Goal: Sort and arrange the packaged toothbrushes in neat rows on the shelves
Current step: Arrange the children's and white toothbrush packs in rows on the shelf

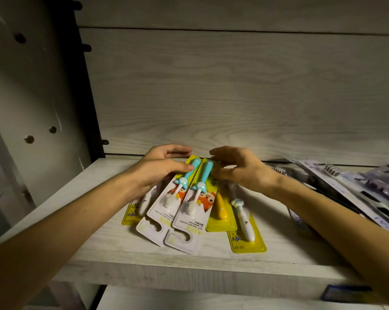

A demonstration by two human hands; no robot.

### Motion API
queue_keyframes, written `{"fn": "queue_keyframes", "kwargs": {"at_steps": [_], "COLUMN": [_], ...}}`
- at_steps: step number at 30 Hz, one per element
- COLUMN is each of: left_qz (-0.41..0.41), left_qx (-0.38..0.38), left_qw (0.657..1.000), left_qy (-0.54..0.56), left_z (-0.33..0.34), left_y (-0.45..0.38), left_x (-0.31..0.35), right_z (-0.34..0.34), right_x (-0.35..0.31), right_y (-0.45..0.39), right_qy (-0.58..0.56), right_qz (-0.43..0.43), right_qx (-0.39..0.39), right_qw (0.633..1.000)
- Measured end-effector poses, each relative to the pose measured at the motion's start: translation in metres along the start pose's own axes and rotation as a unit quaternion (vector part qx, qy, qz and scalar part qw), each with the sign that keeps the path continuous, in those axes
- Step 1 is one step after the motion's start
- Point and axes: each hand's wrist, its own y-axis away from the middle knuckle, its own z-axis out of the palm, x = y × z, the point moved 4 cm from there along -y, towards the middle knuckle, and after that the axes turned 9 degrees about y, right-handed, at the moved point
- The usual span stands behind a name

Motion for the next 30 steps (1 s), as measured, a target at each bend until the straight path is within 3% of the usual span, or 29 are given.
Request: {"fn": "queue_keyframes", "kwargs": {"at_steps": [3, 8, 13, 17, 28, 30], "left_qz": [0.0, 0.003, 0.004, -0.002, -0.072, -0.093], "left_qx": [-0.013, -0.053, -0.071, -0.071, -0.078, -0.108], "left_qw": [1.0, 0.997, 0.996, 0.996, 0.994, 0.99], "left_qy": [0.022, 0.048, 0.05, 0.045, 0.018, -0.004], "left_z": [0.001, 0.007, 0.008, 0.007, 0.002, -0.001], "left_y": [0.0, 0.0, 0.001, 0.002, 0.001, 0.003], "left_x": [0.0, 0.0, 0.0, -0.002, 0.001, 0.003], "right_z": [-0.002, -0.022, -0.021, -0.019, -0.03, -0.038], "right_x": [0.003, 0.007, 0.01, 0.01, 0.01, 0.011], "right_y": [0.001, 0.001, -0.003, -0.001, -0.001, -0.001], "right_qy": [-0.108, -0.07, -0.174, -0.196, -0.226, -0.245], "right_qz": [0.053, 0.101, 0.138, 0.16, 0.181, 0.178], "right_qx": [-0.014, -0.003, -0.041, -0.067, 0.038, 0.061], "right_qw": [0.993, 0.992, 0.974, 0.965, 0.956, 0.951]}}
